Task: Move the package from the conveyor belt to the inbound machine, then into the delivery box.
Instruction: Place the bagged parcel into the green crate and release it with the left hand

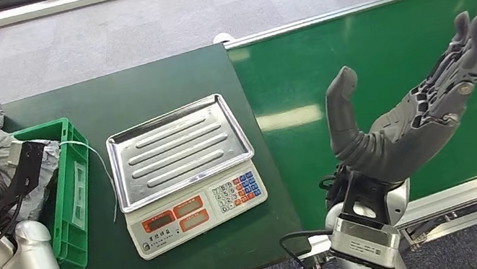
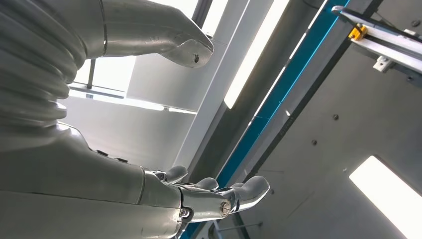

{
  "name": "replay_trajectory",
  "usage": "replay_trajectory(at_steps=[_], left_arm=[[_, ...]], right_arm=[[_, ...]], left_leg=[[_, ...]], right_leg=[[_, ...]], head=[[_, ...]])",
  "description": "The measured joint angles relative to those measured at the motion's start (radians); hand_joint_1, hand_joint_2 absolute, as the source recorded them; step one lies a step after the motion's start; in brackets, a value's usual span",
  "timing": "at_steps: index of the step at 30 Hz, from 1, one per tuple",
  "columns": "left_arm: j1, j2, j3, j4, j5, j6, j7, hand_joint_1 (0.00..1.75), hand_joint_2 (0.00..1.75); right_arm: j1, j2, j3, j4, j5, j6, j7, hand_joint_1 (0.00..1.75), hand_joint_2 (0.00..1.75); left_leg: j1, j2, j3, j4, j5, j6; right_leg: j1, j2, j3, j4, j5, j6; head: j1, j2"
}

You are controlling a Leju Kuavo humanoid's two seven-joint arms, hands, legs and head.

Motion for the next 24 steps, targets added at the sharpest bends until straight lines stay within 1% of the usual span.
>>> replay_trajectory(at_steps=[1,3,6,8,10,12,14,17,19,20,22,23,24], left_arm=[[-0.002,0.016,0.000,0.040,0.000,0.000,0.025,1.75,1.75],[-0.004,0.041,0.000,0.100,0.000,0.000,0.043,1.75,1.75],[-0.006,0.065,0.000,0.161,0.000,0.001,0.058,1.75,1.75],[-0.009,0.081,0.000,0.205,0.003,0.004,0.081,1.75,1.75],[-0.012,0.096,0.000,0.253,0.006,0.007,0.111,0.87,1.75],[-0.012,0.108,0.003,0.292,0.009,0.008,0.137,0.00,0.87],[-0.012,0.114,0.011,0.312,0.020,0.009,0.144,0.00,0.00],[-0.011,0.115,0.030,0.311,0.049,0.009,0.119,0.00,0.00],[-0.012,0.108,0.051,0.292,0.090,0.009,0.054,0.00,0.00],[-0.014,0.098,0.071,0.270,0.132,0.009,-0.023,0.00,0.00],[-0.028,0.065,0.144,0.209,0.270,0.010,-0.258,0.00,0.00],[-0.036,0.043,0.186,0.166,0.371,0.010,-0.388,0.00,0.00],[-0.040,0.021,0.217,0.114,0.485,0.011,-0.486,0.00,0.00]], right_arm=[[0.000,0.000,0.000,0.000,0.001,0.000,0.000,0.00,1.75],[0.000,0.000,0.000,0.000,0.001,0.000,0.000,0.00,1.75],[0.000,0.000,0.000,0.000,0.003,0.000,0.000,0.00,1.75],[0.000,0.000,0.000,0.000,0.010,0.000,0.000,0.00,1.75],[0.001,0.000,0.000,0.000,0.020,0.000,0.000,0.00,1.75],[0.002,0.000,0.000,0.000,0.027,0.000,0.000,0.00,1.75],[0.004,0.000,0.000,0.000,0.031,0.000,0.000,0.00,1.75],[0.005,0.000,0.000,0.000,0.033,0.000,0.000,0.00,1.75],[0.005,0.000,0.000,0.000,0.033,0.000,0.000,0.00,1.75],[0.005,0.000,0.000,0.000,0.032,0.000,0.000,0.00,1.75],[0.004,0.000,0.000,0.002,0.028,0.000,0.000,0.00,1.75],[0.004,0.000,0.000,0.004,0.025,0.000,0.000,0.00,1.75],[0.004,0.000,0.000,0.007,0.022,0.000,0.000,0.00,1.75]], left_leg=[[0.000,0.000,0.000,0.000,0.000,0.000],[0.000,0.000,0.000,0.000,0.000,0.000],[0.000,0.000,-0.001,0.000,0.000,0.000],[-0.001,0.000,-0.001,0.000,0.000,0.000],[-0.001,0.000,-0.001,0.000,0.000,0.000],[-0.001,0.000,-0.001,0.000,0.000,0.000],[0.000,0.000,-0.001,0.000,0.000,0.000],[0.000,-0.001,-0.001,0.000,0.000,0.000],[0.000,-0.001,-0.001,0.000,0.000,0.000],[0.000,-0.001,-0.001,0.000,0.000,0.000],[0.000,-0.001,-0.002,0.000,0.000,0.000],[0.000,0.000,-0.001,0.000,0.000,0.000],[-0.001,0.001,-0.001,0.000,0.000,0.000]], right_leg=[[0.000,0.000,0.000,0.000,0.000,0.000],[0.000,0.000,0.000,0.000,0.000,0.000],[-0.001,0.000,0.000,0.000,0.000,0.000],[-0.001,0.000,0.000,0.000,0.000,0.000],[-0.001,0.000,0.000,0.000,0.000,0.000],[-0.001,0.000,0.000,0.000,0.000,0.000],[0.000,0.000,0.000,0.000,0.000,0.000],[0.000,0.000,0.000,0.000,0.000,0.000],[0.000,0.000,-0.001,0.000,0.000,0.000],[0.000,0.000,-0.001,0.000,0.000,0.000],[0.000,0.000,-0.001,0.000,0.000,0.000],[0.000,0.000,-0.001,0.000,0.000,0.000],[-0.001,0.000,-0.001,0.000,0.000,0.000]], head=[[0.000,0.000],[0.000,0.000],[0.000,0.000],[0.000,0.000],[0.000,0.000],[0.000,0.000],[0.000,0.000],[0.000,0.000],[0.000,0.000],[0.000,0.000],[0.000,0.000],[0.000,0.000],[0.000,0.000]])
